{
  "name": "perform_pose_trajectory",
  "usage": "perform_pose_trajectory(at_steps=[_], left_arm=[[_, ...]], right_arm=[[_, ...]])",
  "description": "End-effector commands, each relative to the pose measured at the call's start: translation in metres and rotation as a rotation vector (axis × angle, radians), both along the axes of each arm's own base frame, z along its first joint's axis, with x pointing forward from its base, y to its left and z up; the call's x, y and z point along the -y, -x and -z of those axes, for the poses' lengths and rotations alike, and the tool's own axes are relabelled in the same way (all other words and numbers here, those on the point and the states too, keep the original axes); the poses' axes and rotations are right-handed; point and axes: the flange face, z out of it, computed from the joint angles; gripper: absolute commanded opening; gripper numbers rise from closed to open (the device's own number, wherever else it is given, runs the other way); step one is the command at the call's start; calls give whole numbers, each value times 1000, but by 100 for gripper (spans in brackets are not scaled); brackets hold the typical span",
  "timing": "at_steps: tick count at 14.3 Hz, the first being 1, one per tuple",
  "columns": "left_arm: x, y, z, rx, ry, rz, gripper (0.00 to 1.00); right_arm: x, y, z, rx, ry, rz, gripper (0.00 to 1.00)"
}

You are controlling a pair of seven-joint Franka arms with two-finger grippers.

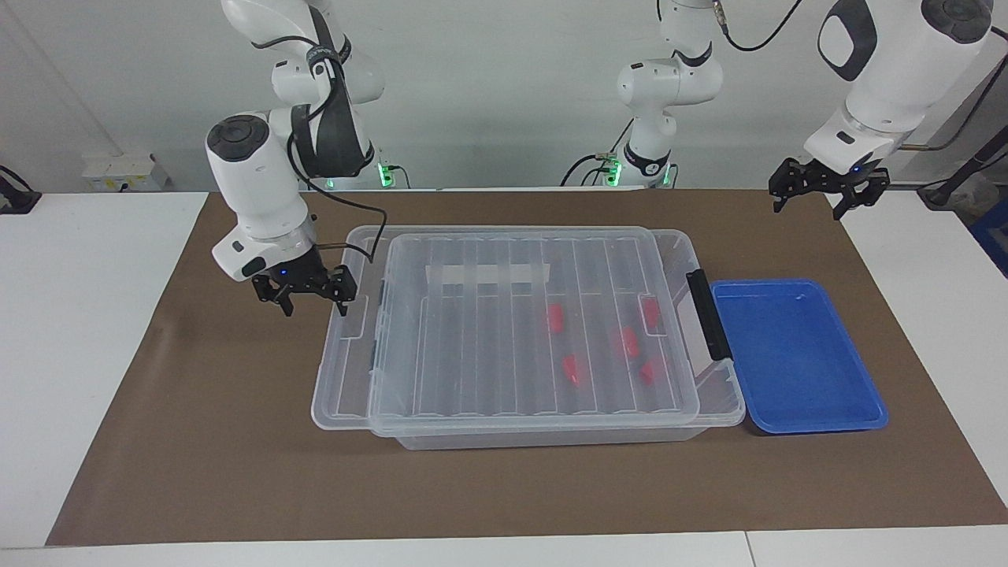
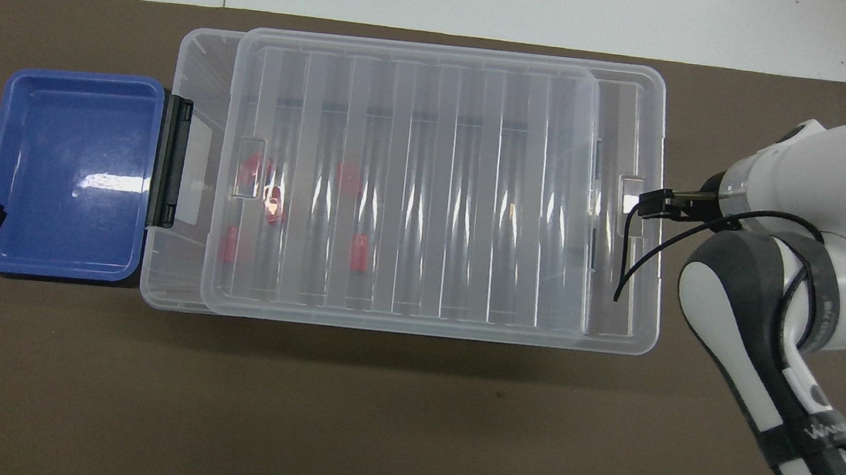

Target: Place red block in blue tray from box

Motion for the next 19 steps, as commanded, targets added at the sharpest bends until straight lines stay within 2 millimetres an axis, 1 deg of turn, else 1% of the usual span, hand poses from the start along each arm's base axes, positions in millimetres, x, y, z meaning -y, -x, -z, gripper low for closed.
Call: perform_pose_trajectory(at_steps=[1, 4, 8, 9, 11, 12, 13, 15, 17, 18, 19], left_arm=[[-3, 7, -1, 16, -7, 0, 100], [-3, 7, 0, 15, -7, 0, 100], [-2, 7, -1, 16, -7, 2, 100], [2, 7, -1, 16, -7, 11, 100], [18, 6, -1, 20, -8, 36, 100], [21, 5, -3, 32, -10, -4, 100], [28, 2, -4, 77, -12, -147, 100], [84, -6, -2, 174, 42, -415, 100], [144, -10, 8, 200, 64, -547, 100], [165, -12, 14, 216, 80, -611, 100], [183, -15, 27, 227, 92, -655, 100]], right_arm=[[35, 7, -1, -3, 11, -80, 98], [68, 7, -1, -6, 24, -164, 99], [99, 8, -1, -9, 35, -225, 99], [108, 9, -1, -10, 37, -238, 99], [119, 10, -1, -9, 40, -249, 99], [123, 11, 0, -14, 40, -252, 99], [129, 11, 0, -13, 41, -249, 99], [131, 9, -2, -13, 42, -248, 99], [129, 7, -7, -25, 39, -246, 99], [129, 7, -10, -28, 38, -240, 99], [125, 8, -17, -18, 40, -239, 99]])
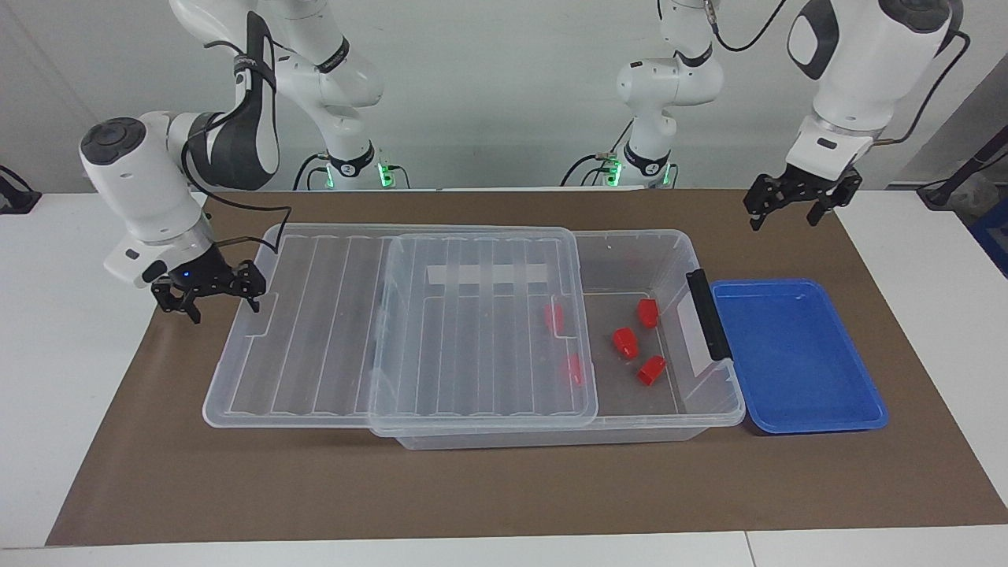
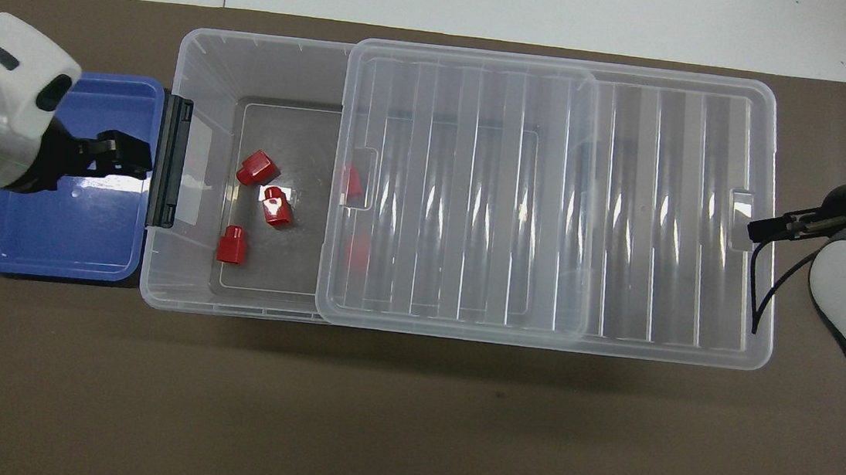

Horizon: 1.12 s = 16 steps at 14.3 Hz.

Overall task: Place red block in blue tray from box
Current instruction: 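Reach the left gripper into the box and grasp a red block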

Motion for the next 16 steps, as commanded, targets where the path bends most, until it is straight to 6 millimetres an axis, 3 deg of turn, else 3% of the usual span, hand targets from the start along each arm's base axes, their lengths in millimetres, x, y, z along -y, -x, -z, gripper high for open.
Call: perform_pose_trajectory(at_steps=[1, 4, 7, 10, 12, 14, 16], left_arm=[[42, -5, 41, 14, 33, -103, 100], [54, -2, 110, 42, 48, -74, 100], [53, 1, 152, 58, 60, -81, 100], [69, -8, 193, 59, 62, -109, 100], [95, -11, 237, 45, 65, -99, 100], [96, -16, 264, 57, 40, -68, 100], [90, -22, 272, 75, 42, -66, 100]], right_arm=[[-3, 5, -19, 8, 1, -5, 99], [-17, 11, -44, 19, -8, 95, 99], [-38, 10, -83, -2, -10, 224, 100], [-74, 10, -102, -2, -24, 326, 100], [-90, 12, -124, -14, -34, 353, 100], [-93, 14, -147, -13, -39, 371, 100], [-106, 23, -151, -48, -32, 398, 100]])
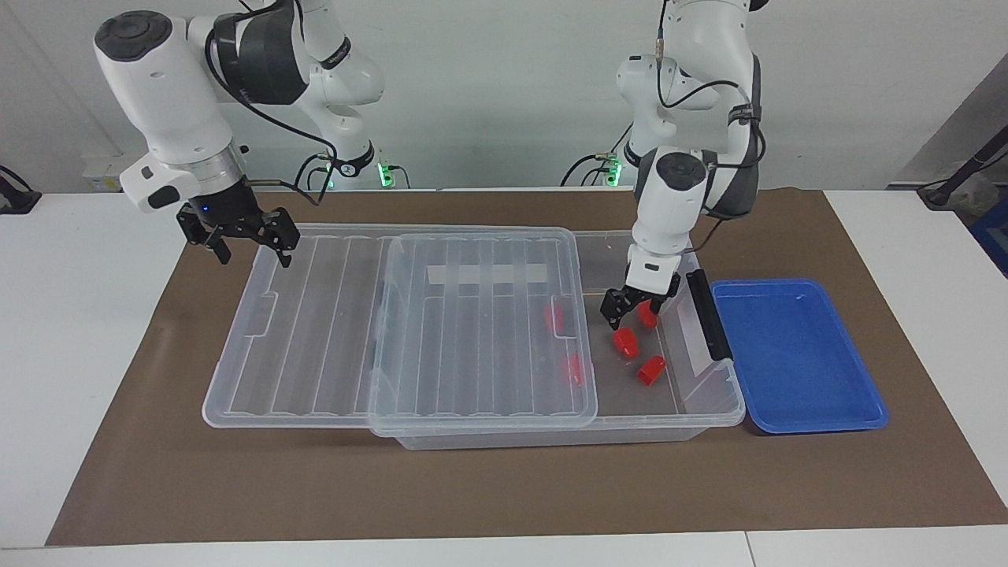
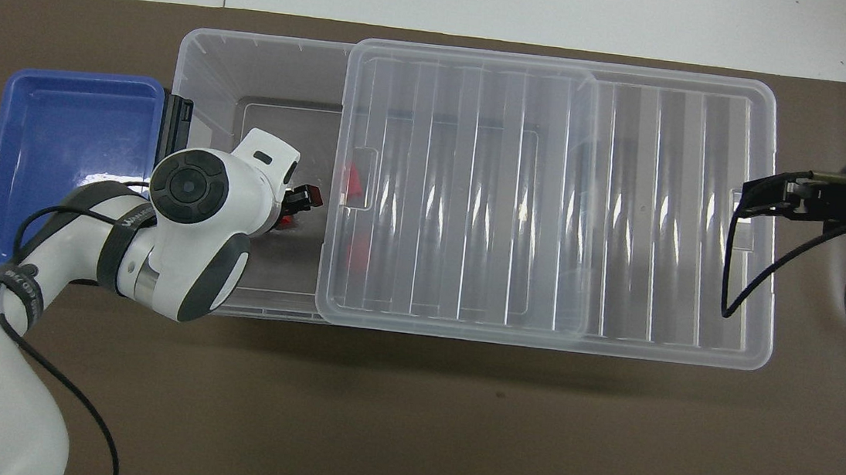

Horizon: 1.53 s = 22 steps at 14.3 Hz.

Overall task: Place red block in blue tray from box
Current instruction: 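Reach the left gripper into the box and grasp a red block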

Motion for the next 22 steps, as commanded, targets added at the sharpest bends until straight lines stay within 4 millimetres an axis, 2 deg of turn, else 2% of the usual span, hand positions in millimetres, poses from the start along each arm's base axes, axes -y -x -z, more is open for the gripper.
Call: perform_pose_trajectory(at_steps=[1, 4, 5, 6, 7, 8, 9, 11, 13, 14, 17, 19, 21, 22], left_arm=[[-7, -8, 7, 33, -9, -6, 100], [-7, -8, 12, 32, -8, -5, 100], [-7, -8, 12, 33, -8, -5, 97], [-7, -9, 11, 35, -7, -5, 76], [-7, -9, 11, 32, -9, -3, 39], [-7, -8, 11, 25, -12, -4, 11], [-7, -8, 12, 21, -14, -4, 0], [-10, -6, 12, -7, -30, -9, 0], [-10, -13, 0, -42, -52, -15, 0], [-8, -19, -18, -71, -72, -21, 0], [-3, -36, -101, -150, -118, -44, 0], [-9, -41, -149, -189, -137, -53, 0], [-41, -45, -181, -237, -149, 3, 0], [-67, -48, -191, -263, -141, 47, 0]], right_arm=[[-14, 9, -7, -27, -6, 41, 100], [-16, 19, -8, -32, -2, 39, 100], [-15, 25, -3, -39, -1, 40, 100], [-13, 26, -3, -41, 0, 36, 100], [-8, 26, -2, -43, 0, 36, 100], [-4, 25, -3, -40, 0, 43, 100], [-1, 24, -3, -37, -2, 48, 100], [2, 24, -3, -38, -2, 56, 100], [1, 24, -3, -38, -2, 56, 100], [0, 25, -3, -38, -4, 53, 100], [1, 24, -3, -38, -4, 54, 100], [0, 26, -2, -48, -3, 52, 100], [-1, 27, -2, -49, -3, 49, 100], [-2, 27, -4, -46, -3, 47, 100]])
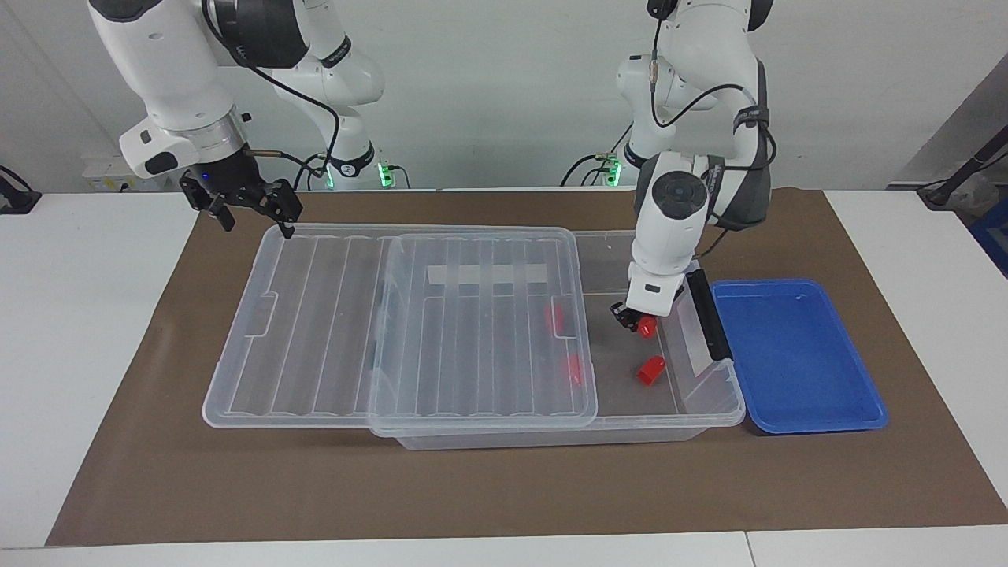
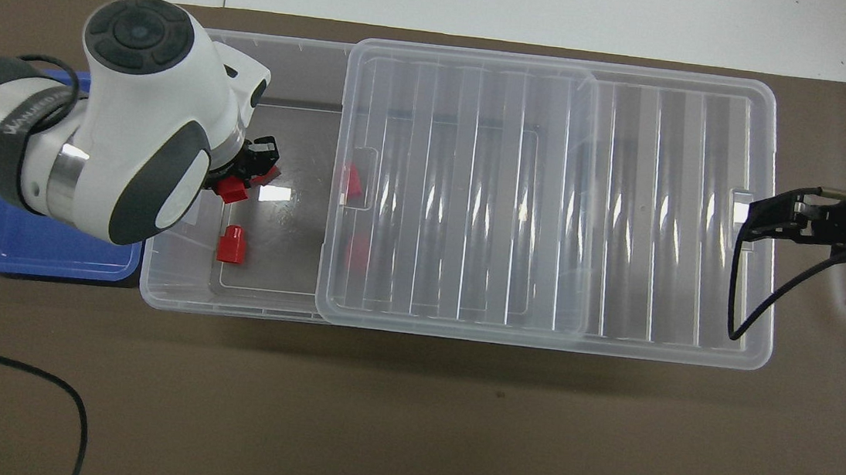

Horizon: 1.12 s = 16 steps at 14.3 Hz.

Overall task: Place red block in blue tray from box
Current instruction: 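Reach the left gripper into the box and grasp a red block, then lift the red block and carry it over the blue tray, then lower the red block into the blue tray and open the left gripper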

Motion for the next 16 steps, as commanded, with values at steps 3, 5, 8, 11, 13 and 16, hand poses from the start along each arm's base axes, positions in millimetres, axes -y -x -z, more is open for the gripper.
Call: perform_pose_trajectory(at_steps=[3, 5, 8, 11, 13, 16], left_arm=[[-127, -27, -24, -51, 49, 196, 0], [-194, -33, -12, -22, 64, 274, 0], [-245, -12, 38, 74, 57, 327, 0], [-259, -5, 91, 130, 51, 327, 0], [-267, 5, 121, 129, 53, 346, 0], [-280, 15, 138, 110, 58, 353, 0]], right_arm=[[-4, 11, 1, -4, -5, 13, 100], [-6, 13, 2, -1, -5, 12, 100], [6, 8, 8, 37, -7, 14, 98], [44, 6, 33, 120, -1, 11, 18], [65, 2, 55, 164, 10, -49, 0], [93, -6, 83, 230, 23, -24, 0]])
